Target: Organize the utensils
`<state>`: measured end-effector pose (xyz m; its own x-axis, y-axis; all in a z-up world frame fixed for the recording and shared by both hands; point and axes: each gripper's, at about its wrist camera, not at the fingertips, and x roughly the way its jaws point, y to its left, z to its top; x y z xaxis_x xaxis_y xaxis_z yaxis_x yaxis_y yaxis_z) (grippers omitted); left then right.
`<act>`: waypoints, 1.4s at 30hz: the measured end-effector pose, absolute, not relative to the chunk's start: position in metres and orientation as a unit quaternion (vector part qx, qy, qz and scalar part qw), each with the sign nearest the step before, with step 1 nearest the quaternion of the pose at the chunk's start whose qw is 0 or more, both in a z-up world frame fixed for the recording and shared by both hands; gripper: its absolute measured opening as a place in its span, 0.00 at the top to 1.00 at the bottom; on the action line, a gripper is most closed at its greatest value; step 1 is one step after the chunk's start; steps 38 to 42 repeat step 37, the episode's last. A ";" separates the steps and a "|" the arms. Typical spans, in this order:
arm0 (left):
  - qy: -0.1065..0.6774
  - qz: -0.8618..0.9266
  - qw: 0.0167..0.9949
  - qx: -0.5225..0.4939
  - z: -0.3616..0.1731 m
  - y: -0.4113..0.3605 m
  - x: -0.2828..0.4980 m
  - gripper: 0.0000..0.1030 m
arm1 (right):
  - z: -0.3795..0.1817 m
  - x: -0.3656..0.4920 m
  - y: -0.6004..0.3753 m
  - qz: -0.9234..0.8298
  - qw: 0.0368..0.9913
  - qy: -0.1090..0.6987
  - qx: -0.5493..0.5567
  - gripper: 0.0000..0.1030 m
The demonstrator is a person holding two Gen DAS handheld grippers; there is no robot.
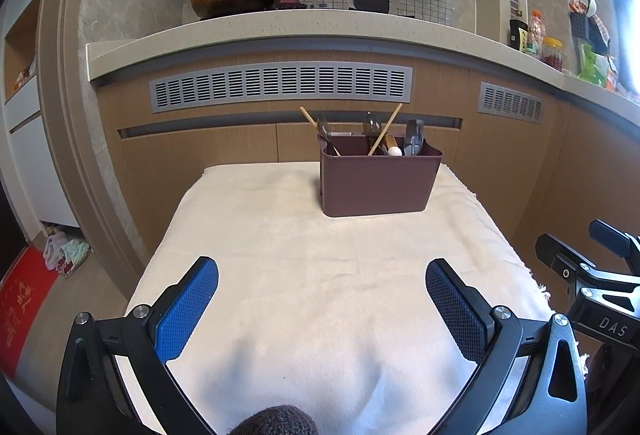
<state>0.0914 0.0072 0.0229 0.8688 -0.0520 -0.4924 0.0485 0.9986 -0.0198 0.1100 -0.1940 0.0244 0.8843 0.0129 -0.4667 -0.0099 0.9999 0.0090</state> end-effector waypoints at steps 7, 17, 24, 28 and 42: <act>0.256 -0.025 0.966 -0.004 0.023 0.006 0.091 0.00 | 0.024 0.108 -0.195 0.005 0.971 0.240 0.002 0.00; 0.256 -0.024 0.966 -0.002 0.021 0.004 0.090 0.00 | 0.025 0.107 -0.195 0.004 0.971 0.239 0.002 0.00; 0.258 -0.025 0.966 -0.003 0.020 0.004 0.090 0.00 | 0.025 0.106 -0.195 0.007 0.971 0.240 -0.001 0.00; 0.261 -0.025 0.965 -0.005 0.019 0.005 0.090 0.00 | 0.024 0.106 -0.195 0.009 0.971 0.241 -0.004 0.00; 0.263 -0.027 0.964 -0.004 0.018 0.005 0.091 0.00 | 0.023 0.108 -0.197 0.010 0.970 0.242 -0.005 0.00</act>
